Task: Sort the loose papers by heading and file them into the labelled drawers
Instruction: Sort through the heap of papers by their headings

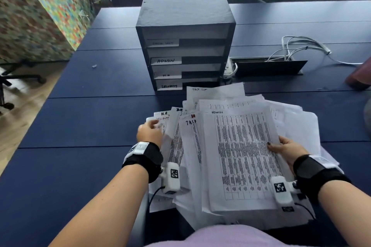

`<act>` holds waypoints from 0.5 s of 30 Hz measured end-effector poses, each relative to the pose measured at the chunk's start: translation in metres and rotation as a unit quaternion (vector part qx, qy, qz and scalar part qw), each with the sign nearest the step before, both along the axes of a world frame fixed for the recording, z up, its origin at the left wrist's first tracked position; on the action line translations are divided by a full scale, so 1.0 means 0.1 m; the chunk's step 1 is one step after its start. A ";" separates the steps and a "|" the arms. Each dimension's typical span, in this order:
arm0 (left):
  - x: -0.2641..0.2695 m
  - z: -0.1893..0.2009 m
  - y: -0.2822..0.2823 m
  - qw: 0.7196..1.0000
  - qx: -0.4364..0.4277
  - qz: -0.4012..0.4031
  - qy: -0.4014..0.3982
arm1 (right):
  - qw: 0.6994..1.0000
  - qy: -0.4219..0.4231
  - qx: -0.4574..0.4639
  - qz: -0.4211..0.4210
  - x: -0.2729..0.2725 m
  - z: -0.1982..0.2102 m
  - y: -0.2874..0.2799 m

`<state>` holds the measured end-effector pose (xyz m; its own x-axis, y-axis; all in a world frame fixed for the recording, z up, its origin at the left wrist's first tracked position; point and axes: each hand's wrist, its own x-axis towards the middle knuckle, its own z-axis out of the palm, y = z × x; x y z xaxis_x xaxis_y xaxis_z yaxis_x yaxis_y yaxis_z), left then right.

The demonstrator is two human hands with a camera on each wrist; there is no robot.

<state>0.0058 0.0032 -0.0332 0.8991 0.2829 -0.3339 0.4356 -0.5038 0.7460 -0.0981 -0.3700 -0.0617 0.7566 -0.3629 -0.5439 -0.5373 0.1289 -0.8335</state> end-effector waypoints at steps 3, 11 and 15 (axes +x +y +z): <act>0.01 -0.02 0.17 0.995 0.005 0.097 0.030 | 1.000 0.008 -0.016 0.002 0.01 -0.01 0.01; -0.03 -0.05 0.19 0.998 -0.030 0.061 0.017 | 0.999 -0.004 -0.037 0.000 0.02 -0.15 -0.05; -0.17 0.01 0.04 0.997 -0.073 0.036 0.007 | 0.999 -0.009 -0.046 0.003 0.03 -0.18 -0.07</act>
<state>-0.0109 0.0070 -0.0325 0.8729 0.2948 -0.3888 0.4780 -0.3570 0.8025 -0.0954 -0.3772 -0.0801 0.7681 -0.4070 -0.4943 -0.5225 0.0477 -0.8513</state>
